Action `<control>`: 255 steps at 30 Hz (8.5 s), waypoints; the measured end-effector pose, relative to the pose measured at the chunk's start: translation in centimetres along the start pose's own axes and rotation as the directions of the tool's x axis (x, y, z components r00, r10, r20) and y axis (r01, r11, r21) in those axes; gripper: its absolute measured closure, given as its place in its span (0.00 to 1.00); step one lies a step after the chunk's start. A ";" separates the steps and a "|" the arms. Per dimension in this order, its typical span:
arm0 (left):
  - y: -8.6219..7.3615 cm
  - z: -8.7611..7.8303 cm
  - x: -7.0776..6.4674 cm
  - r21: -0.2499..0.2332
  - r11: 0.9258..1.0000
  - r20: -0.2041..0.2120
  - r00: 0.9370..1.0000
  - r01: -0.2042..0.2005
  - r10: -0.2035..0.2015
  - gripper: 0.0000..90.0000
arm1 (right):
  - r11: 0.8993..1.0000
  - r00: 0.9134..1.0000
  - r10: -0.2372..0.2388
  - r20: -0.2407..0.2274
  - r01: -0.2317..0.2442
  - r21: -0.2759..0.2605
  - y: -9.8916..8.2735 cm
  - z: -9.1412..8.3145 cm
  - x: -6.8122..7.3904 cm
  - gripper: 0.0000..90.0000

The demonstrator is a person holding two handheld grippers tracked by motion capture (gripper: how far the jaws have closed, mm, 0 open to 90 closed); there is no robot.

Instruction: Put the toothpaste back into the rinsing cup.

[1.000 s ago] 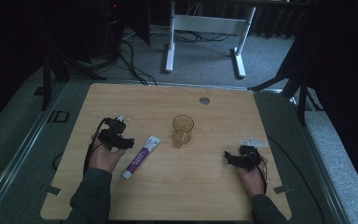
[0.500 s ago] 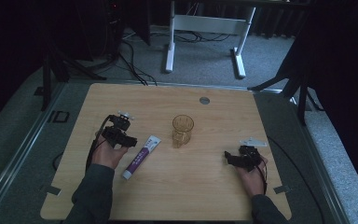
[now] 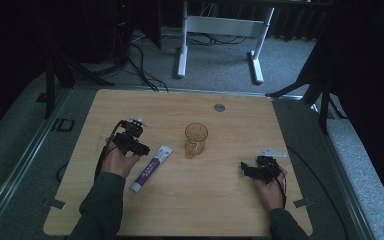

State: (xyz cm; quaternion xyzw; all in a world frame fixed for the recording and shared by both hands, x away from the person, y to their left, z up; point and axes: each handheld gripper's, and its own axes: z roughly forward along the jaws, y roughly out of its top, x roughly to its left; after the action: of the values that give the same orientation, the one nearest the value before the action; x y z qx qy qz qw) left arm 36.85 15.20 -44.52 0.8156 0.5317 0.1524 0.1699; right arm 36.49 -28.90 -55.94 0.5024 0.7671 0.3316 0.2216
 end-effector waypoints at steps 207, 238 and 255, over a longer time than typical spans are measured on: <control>2.3 0.5 0.8 -0.081 0.994 0.172 0.983 0.076 -0.061 0.82 | 1.000 1.000 0.002 0.000 -0.002 0.001 0.0 0.0 0.0 0.24; 2.5 -0.6 0.4 -0.314 0.948 0.168 0.986 0.049 0.005 0.82 | 1.000 1.000 0.002 -0.001 -0.002 0.001 0.0 0.0 0.0 0.24; 2.6 -0.9 0.5 -0.400 0.911 0.205 0.979 0.097 -0.015 0.82 | 1.000 1.000 0.003 -0.001 -0.003 0.001 0.0 0.0 0.0 0.24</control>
State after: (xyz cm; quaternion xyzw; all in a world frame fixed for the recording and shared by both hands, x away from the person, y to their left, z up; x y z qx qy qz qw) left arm 38.83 14.76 -42.56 0.7576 0.4920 0.1735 0.3923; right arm 36.48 -28.89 -55.93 0.5036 0.7667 0.3317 0.2203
